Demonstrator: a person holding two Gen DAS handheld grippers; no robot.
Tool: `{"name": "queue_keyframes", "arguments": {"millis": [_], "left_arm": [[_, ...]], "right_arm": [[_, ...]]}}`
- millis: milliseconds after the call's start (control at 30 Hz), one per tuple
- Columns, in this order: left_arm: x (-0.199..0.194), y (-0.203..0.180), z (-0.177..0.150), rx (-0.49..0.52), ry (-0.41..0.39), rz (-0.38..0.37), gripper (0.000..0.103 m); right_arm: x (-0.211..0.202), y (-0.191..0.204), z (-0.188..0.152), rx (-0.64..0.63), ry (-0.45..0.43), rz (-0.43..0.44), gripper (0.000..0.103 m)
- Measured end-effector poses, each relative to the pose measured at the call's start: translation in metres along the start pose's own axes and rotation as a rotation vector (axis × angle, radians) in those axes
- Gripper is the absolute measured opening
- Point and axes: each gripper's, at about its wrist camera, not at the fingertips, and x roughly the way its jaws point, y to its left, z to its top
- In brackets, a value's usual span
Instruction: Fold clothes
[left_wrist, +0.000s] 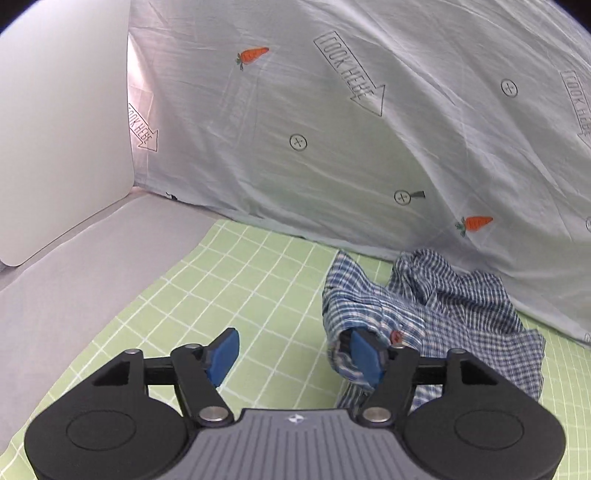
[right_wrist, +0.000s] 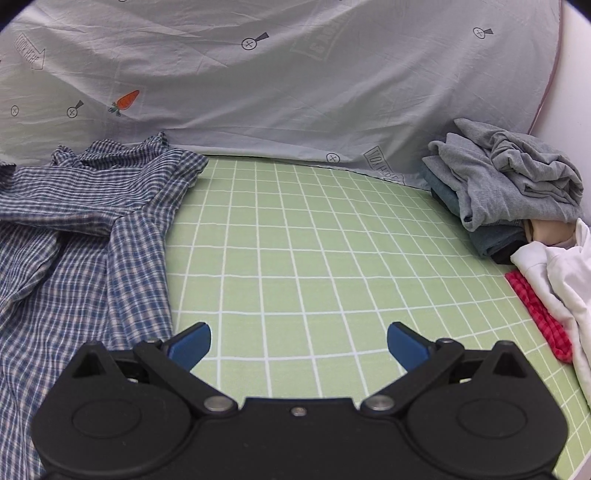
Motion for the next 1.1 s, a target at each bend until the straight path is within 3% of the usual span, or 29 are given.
{"name": "queue_keyframes", "arguments": {"millis": [333,433,633,967,1000,1033,1100], "left_arm": [[-0.029,-0.002,-0.127,0.098,0.326,-0.070,0.075],[-0.040,-0.003,-0.151,0.140,0.361,-0.061,0.075],[-0.055,0.010,-0.172,0.096,0.385,-0.037,0.079],[-0.064,0.012,-0.191,0.116,0.380,-0.006,0.084],[-0.064,0.012,-0.191,0.115,0.381,-0.009,0.086],[-0.063,0.013,-0.192,0.120,0.383,-0.015,0.086],[-0.059,0.013,-0.191,0.147,0.393,-0.028,0.089]], "right_arm": [[-0.025,0.035,-0.017,-0.075,0.018,0.119,0.103],[-0.028,0.038,-0.029,-0.093,0.061,0.127,0.103],[-0.038,0.025,-0.056,-0.087,0.130,0.144,0.095],[-0.060,0.004,-0.086,-0.048,0.172,0.173,0.043],[-0.063,0.002,-0.087,-0.032,0.171,0.176,0.036],[-0.065,0.001,-0.089,-0.017,0.171,0.178,0.021],[-0.070,-0.002,-0.091,0.014,0.170,0.183,0.005]]}}
